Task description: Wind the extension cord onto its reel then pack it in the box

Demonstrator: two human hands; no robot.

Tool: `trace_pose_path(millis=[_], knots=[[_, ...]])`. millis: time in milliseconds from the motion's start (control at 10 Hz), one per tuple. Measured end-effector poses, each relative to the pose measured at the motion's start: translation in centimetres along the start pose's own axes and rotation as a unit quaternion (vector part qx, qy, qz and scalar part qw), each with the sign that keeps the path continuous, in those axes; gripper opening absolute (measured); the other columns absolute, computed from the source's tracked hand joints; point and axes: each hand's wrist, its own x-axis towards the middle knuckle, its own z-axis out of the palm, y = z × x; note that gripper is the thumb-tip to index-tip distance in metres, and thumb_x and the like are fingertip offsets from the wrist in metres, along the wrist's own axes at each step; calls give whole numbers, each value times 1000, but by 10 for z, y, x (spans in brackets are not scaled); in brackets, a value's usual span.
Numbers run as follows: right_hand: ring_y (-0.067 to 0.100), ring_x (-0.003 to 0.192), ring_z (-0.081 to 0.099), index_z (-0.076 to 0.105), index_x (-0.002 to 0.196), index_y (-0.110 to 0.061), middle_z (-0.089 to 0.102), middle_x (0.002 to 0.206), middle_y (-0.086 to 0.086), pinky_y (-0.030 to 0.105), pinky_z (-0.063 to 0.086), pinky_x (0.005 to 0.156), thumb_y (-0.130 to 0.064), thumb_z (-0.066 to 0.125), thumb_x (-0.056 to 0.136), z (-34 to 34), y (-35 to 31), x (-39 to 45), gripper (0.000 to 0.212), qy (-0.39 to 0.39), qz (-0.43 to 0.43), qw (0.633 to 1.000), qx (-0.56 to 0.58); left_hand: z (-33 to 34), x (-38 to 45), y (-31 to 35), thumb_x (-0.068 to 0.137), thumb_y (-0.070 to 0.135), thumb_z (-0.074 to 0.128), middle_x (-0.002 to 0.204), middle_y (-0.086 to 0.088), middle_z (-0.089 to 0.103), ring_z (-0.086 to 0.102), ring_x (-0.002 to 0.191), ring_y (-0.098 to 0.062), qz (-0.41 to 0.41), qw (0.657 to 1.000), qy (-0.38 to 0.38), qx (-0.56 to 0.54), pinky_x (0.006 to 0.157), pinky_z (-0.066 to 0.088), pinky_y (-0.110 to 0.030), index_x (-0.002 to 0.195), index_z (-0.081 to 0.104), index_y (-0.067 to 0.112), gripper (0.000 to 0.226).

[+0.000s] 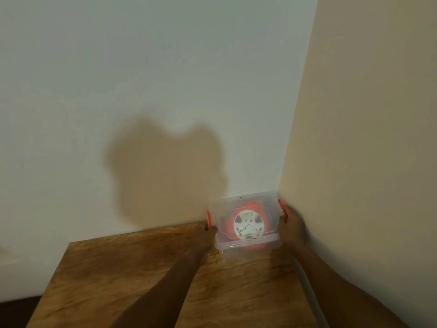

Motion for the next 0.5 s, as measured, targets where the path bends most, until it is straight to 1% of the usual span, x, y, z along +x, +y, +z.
trace_pose_path(millis=[100,200,300,400,500], knots=[[28,122,57,54,139,-12,61,133,7,39,45,101,-5,46,99,2,1,1,42,0,-1,1000,1,0,7,-4,103,16,59,113,-11,78,77,98,-27,10,1000,9,26,84,66,-45,128,69,3,30],[28,125,55,51,142,-11,59,136,7,39,44,103,-5,45,99,0,-3,-2,44,-14,1,1000,-4,-1,2,2,104,19,59,111,-12,78,76,96,-29,10,999,17,49,86,65,-46,125,71,2,29],[30,122,57,51,140,-14,60,134,8,47,48,102,-13,44,99,-4,6,4,42,-57,13,998,-7,-3,-2,5,104,19,59,112,-12,76,74,92,-27,21,997,31,70,76,65,-40,124,70,0,30],[32,123,56,49,140,-16,58,135,10,51,49,100,-32,44,96,-9,6,1,47,-72,28,996,-38,-14,-17,14,100,22,64,115,-10,73,70,87,-21,26,995,48,88,73,61,-35,127,66,0,35],[35,129,50,40,147,-9,52,143,14,49,44,105,-28,46,101,-13,-10,-8,50,-30,8,996,-82,-36,-31,22,100,28,65,142,-14,61,62,117,-26,41,988,81,121,100,47,-31,143,55,0,52]])
